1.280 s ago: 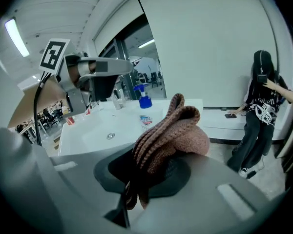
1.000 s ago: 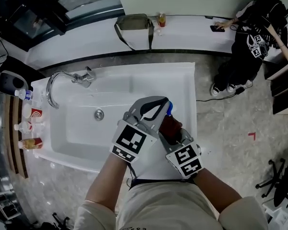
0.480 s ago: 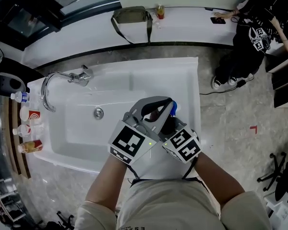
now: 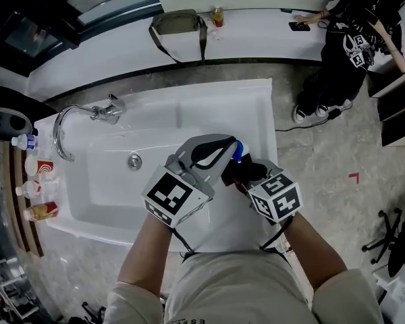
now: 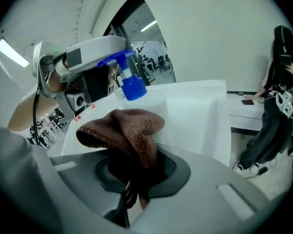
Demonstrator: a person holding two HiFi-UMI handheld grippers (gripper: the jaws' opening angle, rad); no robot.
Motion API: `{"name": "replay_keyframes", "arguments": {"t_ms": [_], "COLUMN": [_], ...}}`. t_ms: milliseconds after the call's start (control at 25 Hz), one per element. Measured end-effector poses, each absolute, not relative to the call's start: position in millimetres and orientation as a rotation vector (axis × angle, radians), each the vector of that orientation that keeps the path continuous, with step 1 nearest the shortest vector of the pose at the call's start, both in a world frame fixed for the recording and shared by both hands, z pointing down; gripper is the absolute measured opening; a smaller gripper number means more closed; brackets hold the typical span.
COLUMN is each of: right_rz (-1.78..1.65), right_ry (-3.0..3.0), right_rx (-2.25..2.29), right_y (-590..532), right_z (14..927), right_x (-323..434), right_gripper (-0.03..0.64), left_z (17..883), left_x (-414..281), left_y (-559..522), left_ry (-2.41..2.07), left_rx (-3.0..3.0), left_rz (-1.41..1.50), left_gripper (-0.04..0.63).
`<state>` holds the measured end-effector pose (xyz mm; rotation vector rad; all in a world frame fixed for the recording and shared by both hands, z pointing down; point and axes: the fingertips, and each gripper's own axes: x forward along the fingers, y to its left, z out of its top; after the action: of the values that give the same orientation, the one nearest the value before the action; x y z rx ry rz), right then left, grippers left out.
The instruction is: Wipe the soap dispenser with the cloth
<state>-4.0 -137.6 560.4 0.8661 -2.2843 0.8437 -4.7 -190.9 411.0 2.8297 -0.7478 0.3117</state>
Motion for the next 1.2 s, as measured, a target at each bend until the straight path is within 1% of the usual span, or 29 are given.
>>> {"name": "replay_keyframes", "arguments": {"t_ms": [200, 280, 480, 720, 840, 1200], "right_rz": [0.878, 0.881, 0.952, 1.389, 1.481, 1.473], "right_ry": [-2.227, -2.227, -2.249, -2.201, -2.127, -2.048], "right_rx": [1.006, 0.989, 0.786, 0.723, 0.817, 0.975], "right_y": [-141, -136, -102, -96, -110, -124], "right_z": [558, 557, 566, 585, 594, 603], "right_x": [28, 29, -18, -71, -64, -20], "right_gripper": [0.08, 0.08, 0.08, 0.08, 0.08, 0.083], "left_z": [412, 411, 409, 410, 409, 407], "left_x": [-2, -3, -4, -4, -3, -3], "left_y": [-189, -189, -189, -189, -190, -189], "left_ry": [-0.727, -0.734, -0.756, -0.711, -0.689, -0.628], "left_rx": [2.834, 2.836, 2.829, 2.849, 2.863, 2.857], "left_rz": [0.316, 0.315, 0.293, 0.26, 0.248, 0.225], "left_gripper": [0.0, 0.0, 0.0, 0.0, 0.0, 0.0]}}
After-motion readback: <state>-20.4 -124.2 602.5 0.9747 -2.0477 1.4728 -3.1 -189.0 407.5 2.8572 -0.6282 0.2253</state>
